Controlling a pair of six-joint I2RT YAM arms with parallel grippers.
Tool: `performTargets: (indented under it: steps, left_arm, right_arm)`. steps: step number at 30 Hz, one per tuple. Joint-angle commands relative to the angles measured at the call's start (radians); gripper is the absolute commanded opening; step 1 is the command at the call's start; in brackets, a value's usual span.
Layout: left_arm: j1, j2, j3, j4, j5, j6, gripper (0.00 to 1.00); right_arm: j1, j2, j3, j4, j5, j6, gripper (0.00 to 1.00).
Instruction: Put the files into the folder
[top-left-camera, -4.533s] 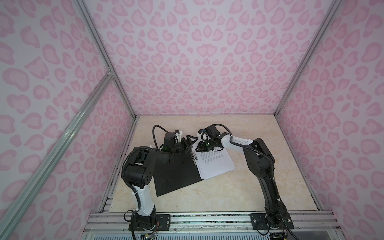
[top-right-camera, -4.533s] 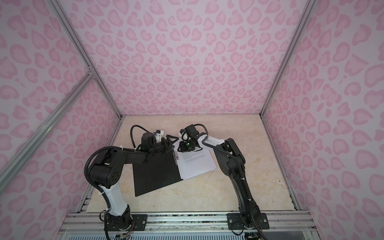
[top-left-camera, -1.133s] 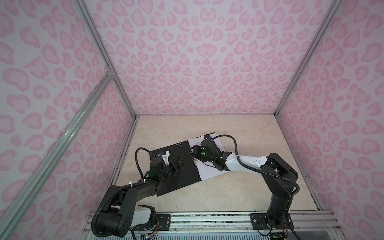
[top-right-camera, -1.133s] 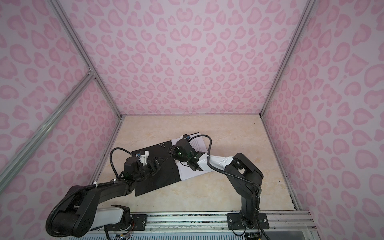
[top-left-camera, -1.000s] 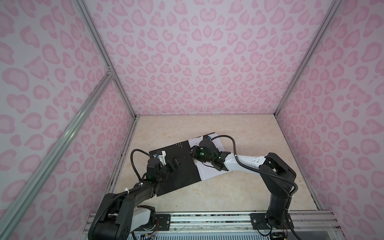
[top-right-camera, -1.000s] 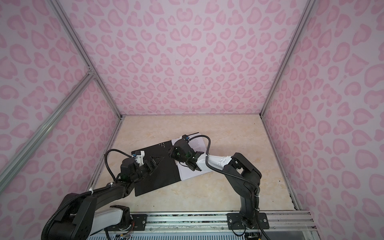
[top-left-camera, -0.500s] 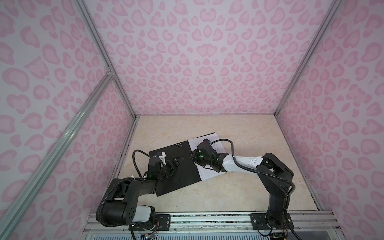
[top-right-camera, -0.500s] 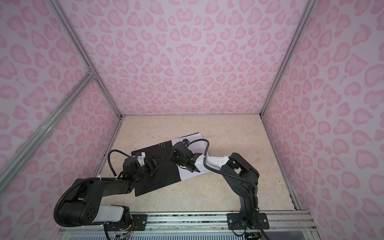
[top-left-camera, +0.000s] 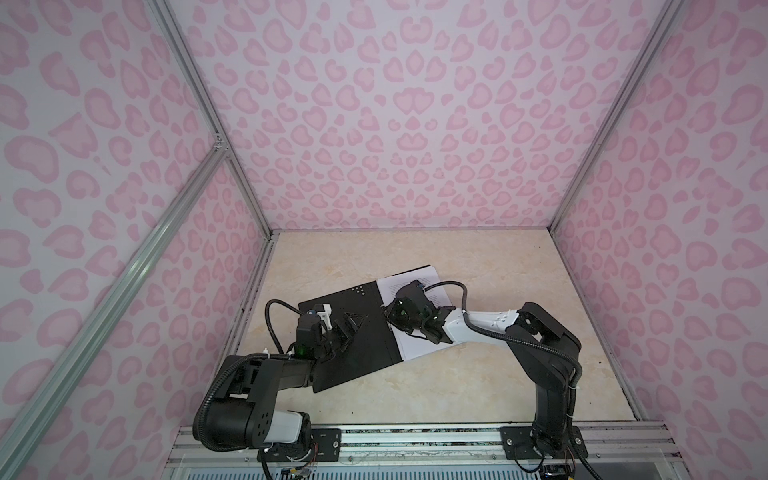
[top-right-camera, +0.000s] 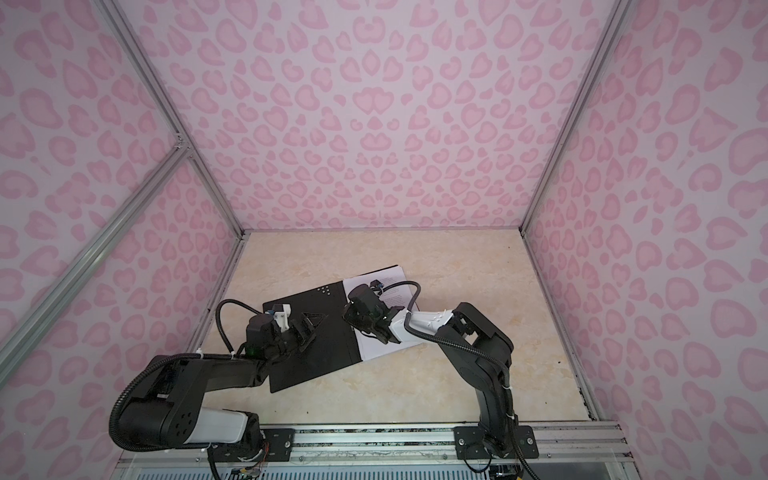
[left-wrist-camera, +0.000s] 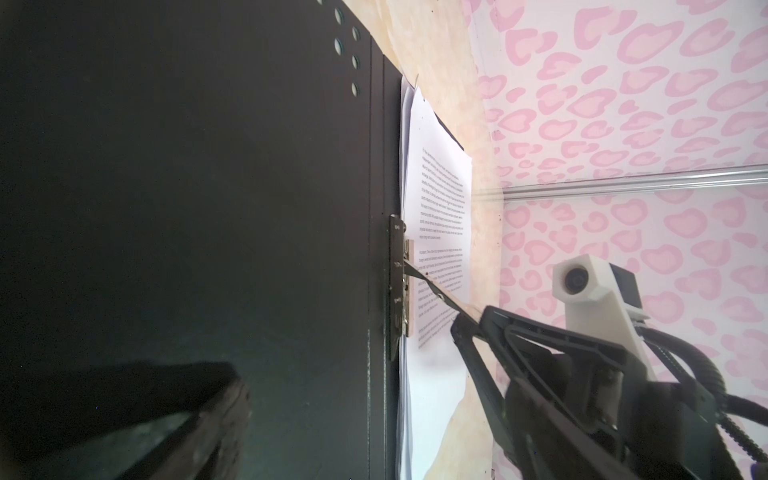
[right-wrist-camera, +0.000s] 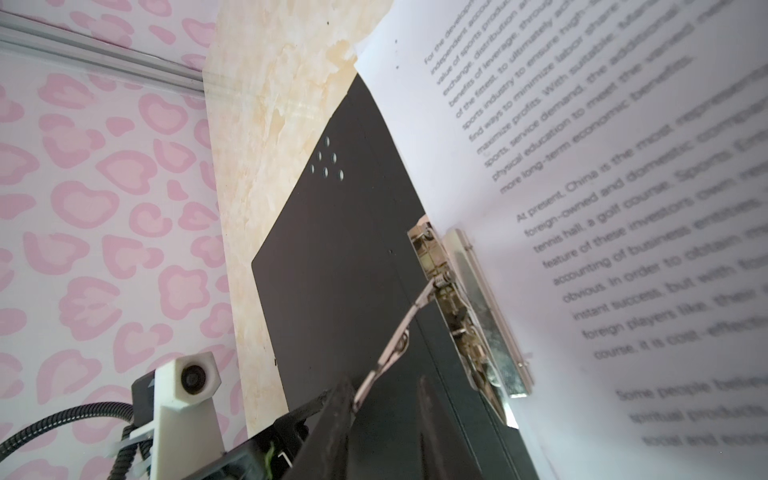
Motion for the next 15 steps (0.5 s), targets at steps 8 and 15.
performTargets:
  steps: [8,15]
  left_arm:
    - [0.001,0.028,0.003,-0.067,0.000,-0.012,0.97]
    - [0.000,0.038,0.003,-0.058,0.006,-0.016,0.97]
  right_arm:
    - [-0.015,0.024,0.019,0.037,-0.019,0.010,0.28]
    - [-0.022,0.036,0.016,0.051,-0.025,0.027,0.25]
